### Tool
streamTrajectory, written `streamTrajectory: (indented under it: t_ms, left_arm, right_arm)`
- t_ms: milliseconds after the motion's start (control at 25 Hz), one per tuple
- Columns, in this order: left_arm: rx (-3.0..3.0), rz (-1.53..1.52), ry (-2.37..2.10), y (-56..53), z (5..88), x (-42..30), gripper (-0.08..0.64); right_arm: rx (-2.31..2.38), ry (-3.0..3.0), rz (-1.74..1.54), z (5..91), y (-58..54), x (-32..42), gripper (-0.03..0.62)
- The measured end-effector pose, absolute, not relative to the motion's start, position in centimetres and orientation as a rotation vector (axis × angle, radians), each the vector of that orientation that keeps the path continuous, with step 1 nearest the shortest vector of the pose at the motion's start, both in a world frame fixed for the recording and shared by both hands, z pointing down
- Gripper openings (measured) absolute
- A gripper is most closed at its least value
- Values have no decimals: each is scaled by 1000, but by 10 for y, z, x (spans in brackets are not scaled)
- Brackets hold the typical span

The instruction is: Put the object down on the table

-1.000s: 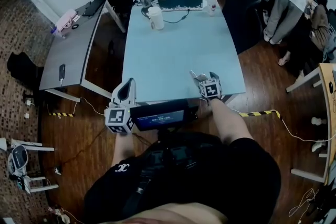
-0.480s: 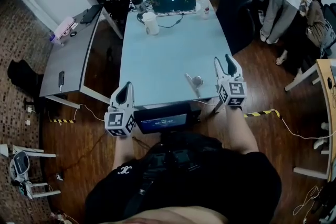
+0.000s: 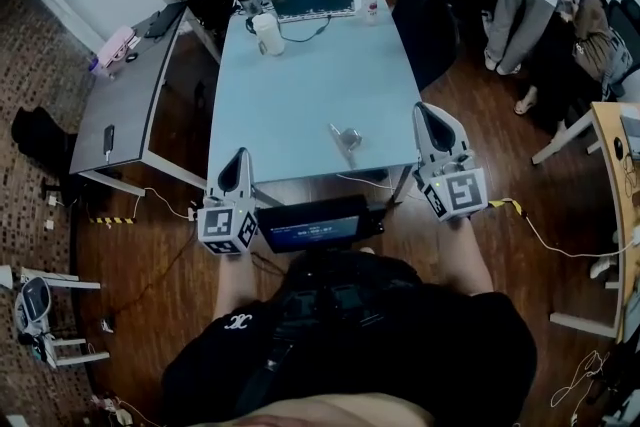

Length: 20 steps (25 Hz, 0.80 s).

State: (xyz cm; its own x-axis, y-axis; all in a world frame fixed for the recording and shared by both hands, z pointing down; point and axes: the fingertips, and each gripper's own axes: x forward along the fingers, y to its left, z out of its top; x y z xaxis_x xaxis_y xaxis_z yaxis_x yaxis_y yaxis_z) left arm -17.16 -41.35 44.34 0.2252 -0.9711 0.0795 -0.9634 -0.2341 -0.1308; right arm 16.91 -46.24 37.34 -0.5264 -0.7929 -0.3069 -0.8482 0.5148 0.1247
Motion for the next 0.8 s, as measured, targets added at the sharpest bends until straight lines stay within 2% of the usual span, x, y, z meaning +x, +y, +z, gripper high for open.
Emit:
streamTrajectory:
  t_ms: [480,800]
  left_arm:
    - [-2432,-216,1809,-342,426,-133,5]
    - [-2423,-207,1756,-182,437,-142,5]
  right_arm:
    - [-1379,2523,428,367,-368,194,-21]
    - [-1386,2510,424,384,-213,170,-21]
